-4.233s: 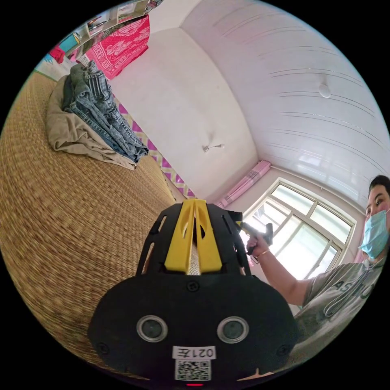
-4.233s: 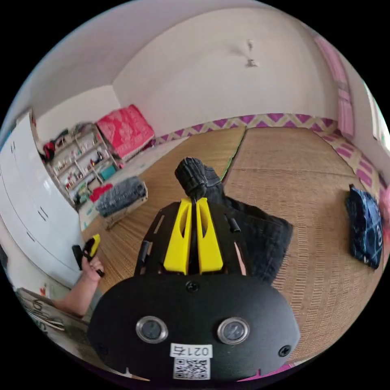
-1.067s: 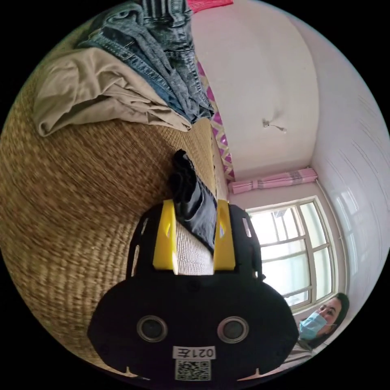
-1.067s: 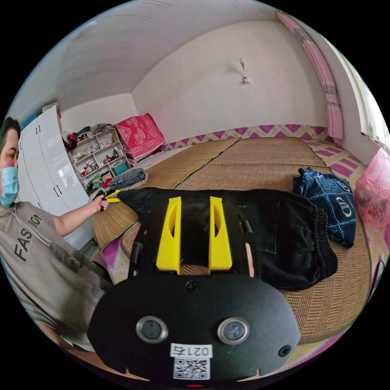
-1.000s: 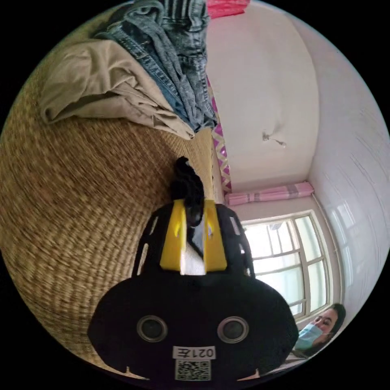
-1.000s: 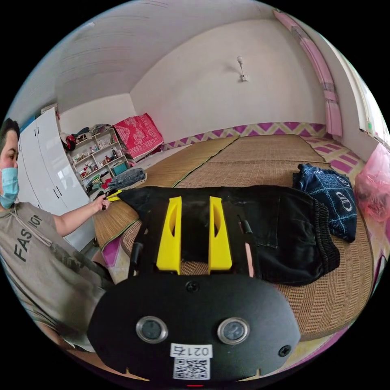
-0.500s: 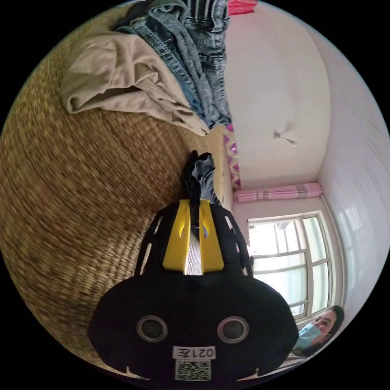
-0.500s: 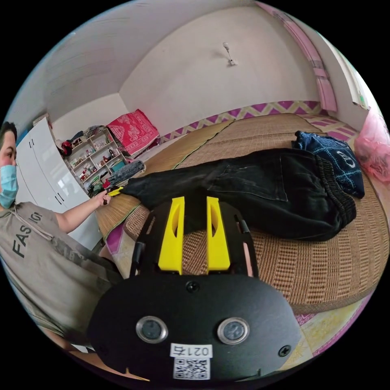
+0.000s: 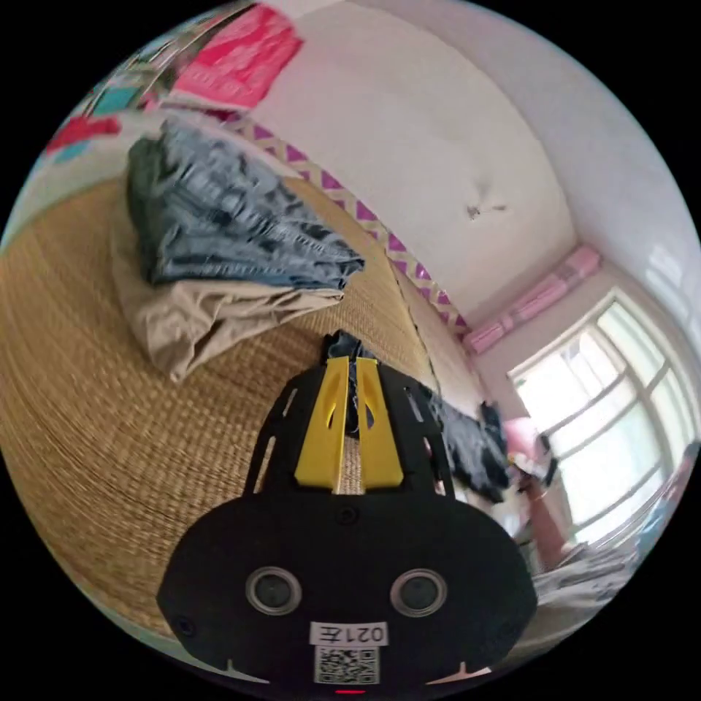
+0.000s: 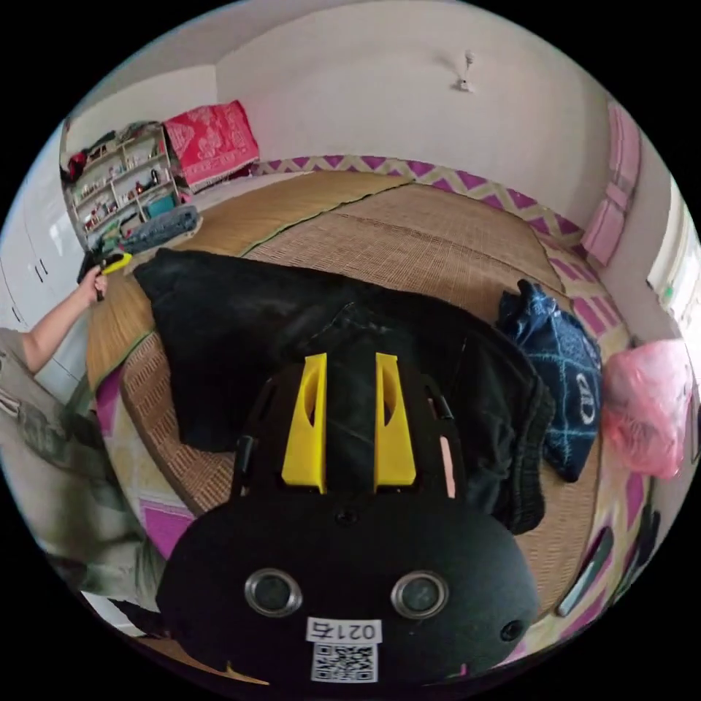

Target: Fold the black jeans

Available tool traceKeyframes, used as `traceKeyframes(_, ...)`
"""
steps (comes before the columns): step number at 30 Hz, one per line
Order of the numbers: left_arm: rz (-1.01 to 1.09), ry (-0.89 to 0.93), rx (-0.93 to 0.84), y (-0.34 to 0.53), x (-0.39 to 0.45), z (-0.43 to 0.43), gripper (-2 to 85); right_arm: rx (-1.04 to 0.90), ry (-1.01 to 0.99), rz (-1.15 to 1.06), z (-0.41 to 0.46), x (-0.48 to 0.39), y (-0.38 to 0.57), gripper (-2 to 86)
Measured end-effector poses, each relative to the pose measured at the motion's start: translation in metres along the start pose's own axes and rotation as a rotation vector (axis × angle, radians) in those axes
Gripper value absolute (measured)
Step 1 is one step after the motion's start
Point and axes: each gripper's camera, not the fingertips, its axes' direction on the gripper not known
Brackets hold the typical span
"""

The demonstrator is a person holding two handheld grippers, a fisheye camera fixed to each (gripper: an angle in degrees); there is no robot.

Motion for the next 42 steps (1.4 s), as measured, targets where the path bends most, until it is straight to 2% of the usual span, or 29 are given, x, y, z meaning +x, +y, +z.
traceKeyframes(1, 0.073, -0.028, -0.007, -0.003, 0.019, 0.0, 0.6, -0.025, 0.065, -0.074, 0.007, 0.003, -0.021, 9.5)
traceKeyframes(3, 0.395, -0.106, -0.044, -0.007, 0.106, 0.015, 1.9, -0.028, 0.141, -0.216, 0.017, 0.006, -0.051, 9.5)
traceKeyframes(5, 0.57, -0.121, -0.077, -0.008, 0.161, 0.039, 6.0, -0.055, 0.171, -0.337, 0.032, 0.011, -0.08, 10.0)
traceKeyframes(9, 0.805, -0.084, -0.299, -0.017, 0.24, 0.127, 10.0, -0.227, 0.137, -0.471, 0.078, 0.034, -0.141, 11.4)
traceKeyframes(12, 0.87, -0.133, -0.436, -0.022, 0.262, 0.187, 10.7, -0.326, 0.113, -0.502, 0.102, 0.051, -0.167, 10.7)
traceKeyframes(17, 0.897, -0.124, -0.52, -0.029, 0.284, 0.241, 11.0, -0.422, -0.038, -0.48, 0.106, 0.076, -0.185, 3.3)
traceKeyframes(25, 1.005, -0.067, -0.585, -0.013, 0.313, 0.275, 11.9, -0.167, -0.161, -0.524, -0.013, 0.086, -0.149, 0.5)
traceKeyframes(28, 1.014, -0.064, -0.596, -0.013, 0.32, 0.276, 7.4, -0.054, -0.173, -0.51, -0.063, 0.09, -0.13, 0.1)
traceKeyframes(30, 1.043, -0.065, -0.611, -0.01, 0.326, 0.27, 0.5, -0.011, -0.181, -0.509, -0.087, 0.091, -0.119, 0.0)
traceKeyframes(34, 1.056, -0.026, -0.51, -0.008, 0.341, 0.223, -0.7, 0.01, -0.156, -0.516, -0.124, 0.085, -0.094, 0.1)
traceKeyframes(39, 1.063, 0.148, -0.301, 0.034, 0.356, 0.063, -0.9, 0.027, -0.125, -0.563, -0.18, 0.058, -0.034, 0.3)
traceKeyframes(42, 1.028, 0.176, -0.251, 0.083, 0.352, -0.023, -0.8, 0.06, -0.167, -0.566, -0.22, 0.035, 0.028, 0.3)
